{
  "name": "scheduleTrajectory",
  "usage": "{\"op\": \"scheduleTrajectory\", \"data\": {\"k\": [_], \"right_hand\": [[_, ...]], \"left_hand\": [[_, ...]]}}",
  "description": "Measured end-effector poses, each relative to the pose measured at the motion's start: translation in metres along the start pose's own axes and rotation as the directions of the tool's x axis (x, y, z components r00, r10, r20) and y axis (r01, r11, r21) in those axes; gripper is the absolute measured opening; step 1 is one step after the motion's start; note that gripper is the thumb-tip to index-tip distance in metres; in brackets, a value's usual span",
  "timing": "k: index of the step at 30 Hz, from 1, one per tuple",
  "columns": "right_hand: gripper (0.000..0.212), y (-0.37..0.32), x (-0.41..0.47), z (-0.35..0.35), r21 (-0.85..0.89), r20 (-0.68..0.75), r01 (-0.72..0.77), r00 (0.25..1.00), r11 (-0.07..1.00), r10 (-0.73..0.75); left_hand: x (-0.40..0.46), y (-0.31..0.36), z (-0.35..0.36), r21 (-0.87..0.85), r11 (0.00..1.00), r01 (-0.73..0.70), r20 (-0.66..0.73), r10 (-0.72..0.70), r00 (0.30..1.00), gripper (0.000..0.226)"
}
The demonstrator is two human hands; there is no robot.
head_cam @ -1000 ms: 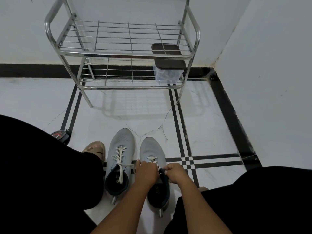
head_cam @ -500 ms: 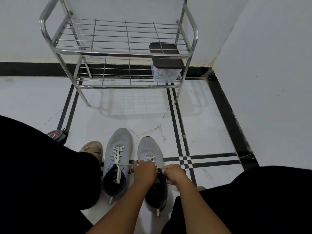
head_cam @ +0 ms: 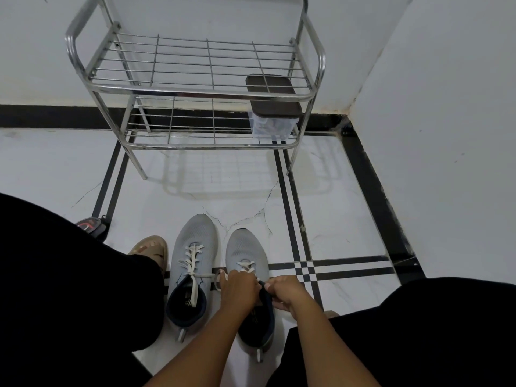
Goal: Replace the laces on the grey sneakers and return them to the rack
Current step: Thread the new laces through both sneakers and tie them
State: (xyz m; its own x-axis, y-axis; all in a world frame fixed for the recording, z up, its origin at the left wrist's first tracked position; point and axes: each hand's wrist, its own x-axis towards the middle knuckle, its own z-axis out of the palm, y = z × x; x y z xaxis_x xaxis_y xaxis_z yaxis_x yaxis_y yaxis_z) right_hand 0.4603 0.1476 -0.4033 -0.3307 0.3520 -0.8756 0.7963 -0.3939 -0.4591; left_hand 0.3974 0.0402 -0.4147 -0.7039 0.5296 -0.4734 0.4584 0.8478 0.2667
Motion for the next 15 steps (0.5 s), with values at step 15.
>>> {"op": "scheduleTrajectory", "data": {"k": [15], "right_hand": [[0.020,0.001,-0.002,0.003,0.299,-0.099,-0.062,0.990,0.952,0.096]], "left_hand": [[-0.025,-0.018,0.001,-0.159,0.971,0.176,-0.191,-0.206,0.960,0.058]]}}
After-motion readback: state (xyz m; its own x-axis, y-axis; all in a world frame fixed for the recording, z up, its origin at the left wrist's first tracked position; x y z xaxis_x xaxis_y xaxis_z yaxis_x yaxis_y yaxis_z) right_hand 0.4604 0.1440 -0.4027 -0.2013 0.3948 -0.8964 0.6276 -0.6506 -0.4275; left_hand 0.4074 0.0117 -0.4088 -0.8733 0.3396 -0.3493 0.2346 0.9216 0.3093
